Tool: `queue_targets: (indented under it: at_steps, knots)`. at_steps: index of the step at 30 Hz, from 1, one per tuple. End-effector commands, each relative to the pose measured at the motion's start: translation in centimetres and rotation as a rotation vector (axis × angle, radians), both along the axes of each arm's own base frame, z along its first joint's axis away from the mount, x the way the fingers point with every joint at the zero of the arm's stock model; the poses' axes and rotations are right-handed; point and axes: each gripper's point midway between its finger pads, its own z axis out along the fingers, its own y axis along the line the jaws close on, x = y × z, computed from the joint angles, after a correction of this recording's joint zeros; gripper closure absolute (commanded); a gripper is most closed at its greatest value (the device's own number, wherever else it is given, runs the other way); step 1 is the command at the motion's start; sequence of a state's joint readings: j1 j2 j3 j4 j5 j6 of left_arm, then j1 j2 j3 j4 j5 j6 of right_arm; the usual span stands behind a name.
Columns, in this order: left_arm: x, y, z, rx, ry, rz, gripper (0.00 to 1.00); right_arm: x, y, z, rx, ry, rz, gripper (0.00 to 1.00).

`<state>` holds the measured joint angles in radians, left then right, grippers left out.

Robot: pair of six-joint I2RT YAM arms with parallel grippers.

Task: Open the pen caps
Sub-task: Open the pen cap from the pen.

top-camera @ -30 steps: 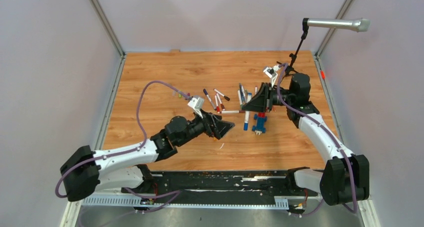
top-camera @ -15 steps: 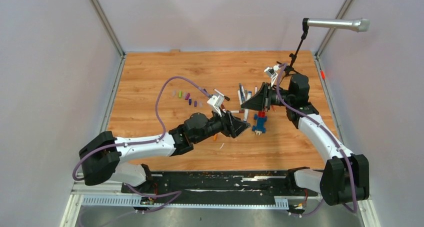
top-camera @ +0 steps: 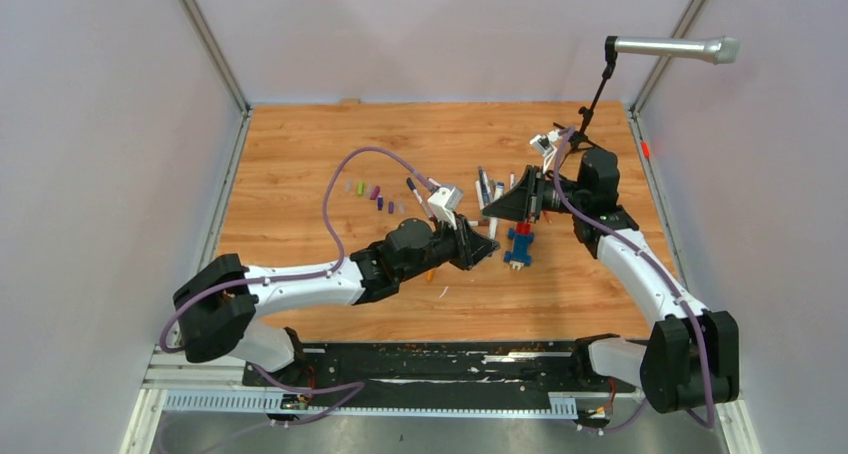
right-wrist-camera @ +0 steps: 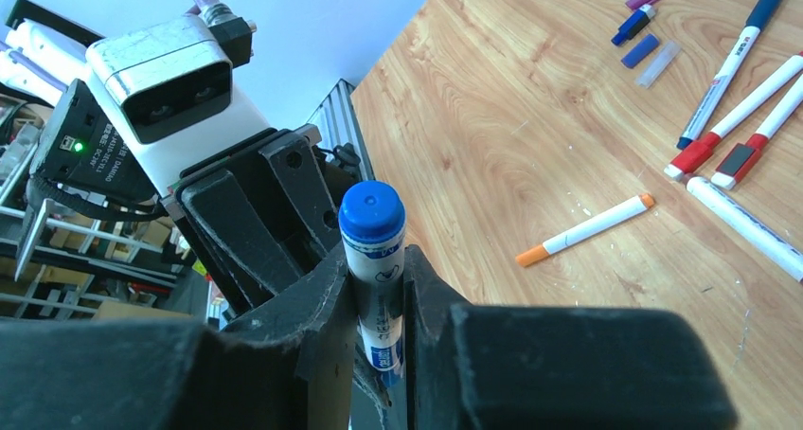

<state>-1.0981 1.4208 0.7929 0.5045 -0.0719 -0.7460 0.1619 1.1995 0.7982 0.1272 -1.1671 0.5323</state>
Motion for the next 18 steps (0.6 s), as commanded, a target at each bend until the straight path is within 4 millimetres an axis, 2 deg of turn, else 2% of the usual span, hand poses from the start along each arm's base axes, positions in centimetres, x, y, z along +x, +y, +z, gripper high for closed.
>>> queue_targets:
  at_steps: [1,3,9,14,18]
  knots:
    - [-0.5,-1.1,0.8,0.001,-0.014,-0.055,0.92,0.5,-0.4,0.6,0.002,-0.015,-0.038,1.0]
    - [-1.2,-1.4,-0.3,0.036,0.008,-0.099,1.0,1.5,-0.7,0.7,-0.006,-0.013,-0.061,1.0]
    - [-3.5,-1.7,-3.6,0.082,0.092,-0.209,1.0,5.9,-1.7,2.9,-0.051,-0.043,-0.116,1.0]
    - [-5.1,-0.8,-6.1,0.141,0.142,-0.269,1.0,10.2,-1.9,6.0,-0.048,-0.116,-0.21,1.0]
    - [-6.0,0.1,-7.3,0.172,0.164,-0.295,1.0,12.9,-2.0,7.5,-0.048,-0.142,-0.256,1.0]
